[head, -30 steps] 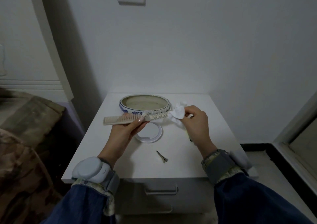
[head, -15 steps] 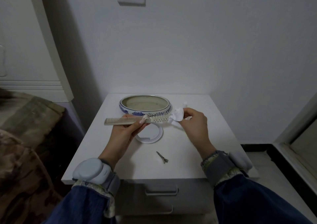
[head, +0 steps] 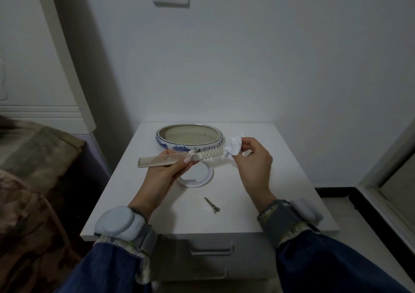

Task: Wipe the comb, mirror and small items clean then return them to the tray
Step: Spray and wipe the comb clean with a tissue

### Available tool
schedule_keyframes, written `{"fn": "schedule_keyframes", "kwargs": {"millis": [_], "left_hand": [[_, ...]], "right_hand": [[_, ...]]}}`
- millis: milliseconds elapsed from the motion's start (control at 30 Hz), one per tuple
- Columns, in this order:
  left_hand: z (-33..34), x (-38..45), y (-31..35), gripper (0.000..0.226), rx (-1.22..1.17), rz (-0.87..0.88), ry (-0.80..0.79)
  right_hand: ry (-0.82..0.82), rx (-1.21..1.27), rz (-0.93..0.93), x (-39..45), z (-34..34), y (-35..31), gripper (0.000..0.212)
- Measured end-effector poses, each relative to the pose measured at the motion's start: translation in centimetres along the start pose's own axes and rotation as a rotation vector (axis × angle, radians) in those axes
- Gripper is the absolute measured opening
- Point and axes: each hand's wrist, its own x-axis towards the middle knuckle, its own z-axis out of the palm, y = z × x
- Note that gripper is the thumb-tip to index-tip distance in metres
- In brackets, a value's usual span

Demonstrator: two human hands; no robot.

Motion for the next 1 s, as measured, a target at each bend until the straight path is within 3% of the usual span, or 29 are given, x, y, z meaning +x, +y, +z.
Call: {"fn": "schedule_keyframes", "kwargs": {"millis": [267, 567, 733, 867, 1000], "left_hand": [[-0.1, -0.1, -0.2, 0.015, 0.055, 0.003, 0.006], [-0.2, 0.1, -0.1, 0.056, -0.023, 0.026, 0.007], [0.3, 0.0, 0.1, 0.035, -0.042, 0.033, 0.029], [0.2, 0.0, 0.2, 0.042, -0.028, 0.038, 0.064], [0.1, 0.1, -0.1, 0.020, -0.025, 0.036, 0.081]], "right_hand": [[-0.100, 0.002, 0.059, 0.2, -0.4, -0.3, 0.016], [-0.134, 0.361, 0.250, 1.1, -0.8, -0.1, 0.016], [-0.128, 0.454, 0.255, 1.2, -1.1, -0.6, 0.015], [-0.071, 0.490, 0.234, 1.5, -1.4, -0.9, 0.021], [-0.067, 0.447, 0.198, 1.6, -1.7, -0.8, 0.016]]}}
